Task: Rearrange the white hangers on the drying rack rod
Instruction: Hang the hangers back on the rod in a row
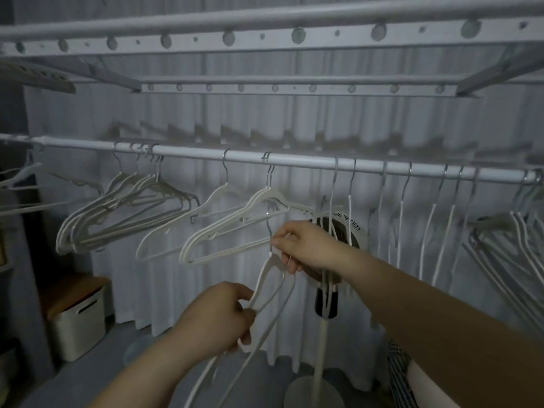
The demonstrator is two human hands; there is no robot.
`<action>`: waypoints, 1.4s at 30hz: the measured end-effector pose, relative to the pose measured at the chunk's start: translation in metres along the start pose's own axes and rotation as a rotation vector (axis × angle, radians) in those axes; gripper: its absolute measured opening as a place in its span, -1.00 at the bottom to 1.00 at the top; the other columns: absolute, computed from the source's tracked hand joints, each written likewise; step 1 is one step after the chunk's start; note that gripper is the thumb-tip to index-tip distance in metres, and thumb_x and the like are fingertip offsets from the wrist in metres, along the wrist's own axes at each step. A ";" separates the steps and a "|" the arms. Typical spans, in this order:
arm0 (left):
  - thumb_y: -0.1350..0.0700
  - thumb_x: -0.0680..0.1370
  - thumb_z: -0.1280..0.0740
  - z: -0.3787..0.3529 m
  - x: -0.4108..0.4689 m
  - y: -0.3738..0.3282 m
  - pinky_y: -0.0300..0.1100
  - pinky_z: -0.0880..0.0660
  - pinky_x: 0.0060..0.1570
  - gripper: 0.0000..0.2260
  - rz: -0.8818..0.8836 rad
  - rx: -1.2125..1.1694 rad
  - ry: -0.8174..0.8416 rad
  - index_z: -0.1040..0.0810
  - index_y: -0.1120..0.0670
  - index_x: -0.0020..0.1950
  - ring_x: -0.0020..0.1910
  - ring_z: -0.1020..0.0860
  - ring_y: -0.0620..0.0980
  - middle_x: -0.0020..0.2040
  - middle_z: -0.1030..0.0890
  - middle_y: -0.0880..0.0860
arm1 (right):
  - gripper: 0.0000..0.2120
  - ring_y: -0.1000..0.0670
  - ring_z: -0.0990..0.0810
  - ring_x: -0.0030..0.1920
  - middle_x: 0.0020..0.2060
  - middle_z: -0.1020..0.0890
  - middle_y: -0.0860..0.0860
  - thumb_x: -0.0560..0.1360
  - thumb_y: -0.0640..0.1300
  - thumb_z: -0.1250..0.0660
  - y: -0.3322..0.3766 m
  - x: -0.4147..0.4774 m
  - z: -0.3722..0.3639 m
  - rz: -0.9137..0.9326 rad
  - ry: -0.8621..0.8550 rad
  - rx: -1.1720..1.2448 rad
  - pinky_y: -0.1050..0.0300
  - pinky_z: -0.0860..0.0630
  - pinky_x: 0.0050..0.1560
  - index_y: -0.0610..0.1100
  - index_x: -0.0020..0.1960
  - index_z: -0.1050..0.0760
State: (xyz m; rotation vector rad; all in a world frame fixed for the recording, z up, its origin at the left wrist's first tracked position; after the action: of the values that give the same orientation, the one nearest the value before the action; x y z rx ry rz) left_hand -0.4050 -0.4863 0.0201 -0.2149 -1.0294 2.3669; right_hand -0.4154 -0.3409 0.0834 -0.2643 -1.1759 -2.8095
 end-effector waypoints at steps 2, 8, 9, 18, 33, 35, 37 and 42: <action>0.13 0.53 -0.20 0.004 0.017 -0.004 -0.39 -0.40 -0.49 -0.87 -0.021 -0.001 -0.030 -0.42 -0.12 -0.09 -0.61 -0.46 -0.20 -0.58 -0.57 -0.13 | -0.85 0.08 -0.53 -0.45 -0.39 -0.56 0.01 0.53 -0.09 -0.22 -0.001 0.012 0.024 0.070 -0.104 -0.116 0.31 -0.44 -0.37 -0.15 0.01 -0.48; 0.09 0.54 -0.23 0.015 0.064 -0.020 -0.30 -0.43 -0.45 -0.82 -0.076 -0.039 -0.178 -0.40 -0.22 -0.15 -0.56 -0.51 -0.23 -0.52 -0.60 -0.19 | -0.68 -0.06 -0.40 0.24 0.19 -0.52 -0.06 0.53 -0.09 -0.20 -0.013 0.034 0.091 0.256 -0.428 -0.691 0.15 -0.24 0.19 -0.13 0.26 -0.42; 0.09 0.54 -0.23 0.016 0.071 -0.023 -0.28 -0.44 -0.44 -0.83 -0.086 -0.056 -0.207 -0.40 -0.21 -0.12 -0.57 -0.51 -0.23 -0.51 -0.61 -0.20 | -0.65 -0.06 -0.32 0.31 0.26 -0.45 -0.06 0.52 -0.09 -0.20 -0.017 0.037 0.101 0.275 -0.495 -0.761 0.16 -0.13 0.26 -0.12 0.29 -0.40; 0.17 0.53 -0.25 0.008 0.119 -0.040 -0.48 -0.34 -0.54 -0.80 -0.221 -0.148 -0.377 -0.42 -0.14 0.03 -0.59 -0.50 -0.22 -0.48 -0.61 -0.22 | -0.43 -0.03 0.00 0.46 0.47 -0.12 -0.01 0.51 -0.02 -0.19 -0.051 0.060 0.142 0.186 -0.577 -0.938 -0.01 0.25 0.40 -0.04 0.46 -0.08; 0.06 0.52 -0.25 -0.018 0.171 -0.069 -0.35 -0.48 -0.35 -0.72 -0.266 -0.088 -0.212 -0.41 -0.35 -0.24 -0.52 -0.52 -0.20 -0.49 -0.60 -0.19 | -0.47 -0.07 -0.18 0.42 0.43 -0.24 -0.08 0.48 -0.02 -0.26 -0.048 0.064 0.150 0.322 -0.670 -0.876 0.09 0.15 0.35 -0.10 0.40 -0.23; 0.01 0.51 -0.24 -0.015 0.172 -0.067 -0.31 -0.49 -0.28 -0.76 -0.276 -0.096 -0.219 -0.43 -0.34 -0.26 -0.49 -0.53 -0.21 -0.48 -0.60 -0.18 | -0.44 -0.09 -0.18 0.42 0.44 -0.22 -0.09 0.49 0.00 -0.25 -0.042 0.067 0.147 0.354 -0.663 -0.878 0.12 0.15 0.34 -0.10 0.43 -0.20; -0.06 0.51 -0.23 -0.006 0.169 -0.068 -0.25 -0.49 -0.20 -0.87 -0.303 -0.036 -0.311 -0.51 -0.30 -0.17 -0.38 -0.54 -0.22 -0.40 -0.59 -0.19 | -0.43 -0.06 -0.17 0.42 0.46 -0.20 -0.06 0.50 0.04 -0.22 -0.037 0.073 0.143 0.381 -0.631 -0.913 0.12 0.15 0.34 -0.08 0.44 -0.16; 0.00 0.43 -0.15 0.039 0.142 -0.072 -0.16 -0.48 -0.33 -0.68 -0.521 0.361 -0.885 -0.65 0.10 -0.20 -0.32 -0.60 0.08 -0.31 -0.65 0.03 | -0.48 0.00 -0.24 0.37 0.40 -0.30 0.04 0.51 0.07 -0.18 -0.028 0.088 0.136 0.404 -0.570 -1.009 0.11 0.10 0.33 -0.02 0.43 -0.19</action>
State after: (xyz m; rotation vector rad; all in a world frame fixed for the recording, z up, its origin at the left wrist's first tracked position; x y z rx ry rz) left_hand -0.5073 -0.3938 0.1083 1.1743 -0.8233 2.0772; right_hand -0.4883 -0.2252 0.1739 -1.2345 0.3790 -2.7211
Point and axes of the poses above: each hand's wrist, its own x-axis towards the middle knuckle, its own z-axis out of the back of the hand, y = z × x, the point moved 5 cm from there along x, towards the middle knuckle
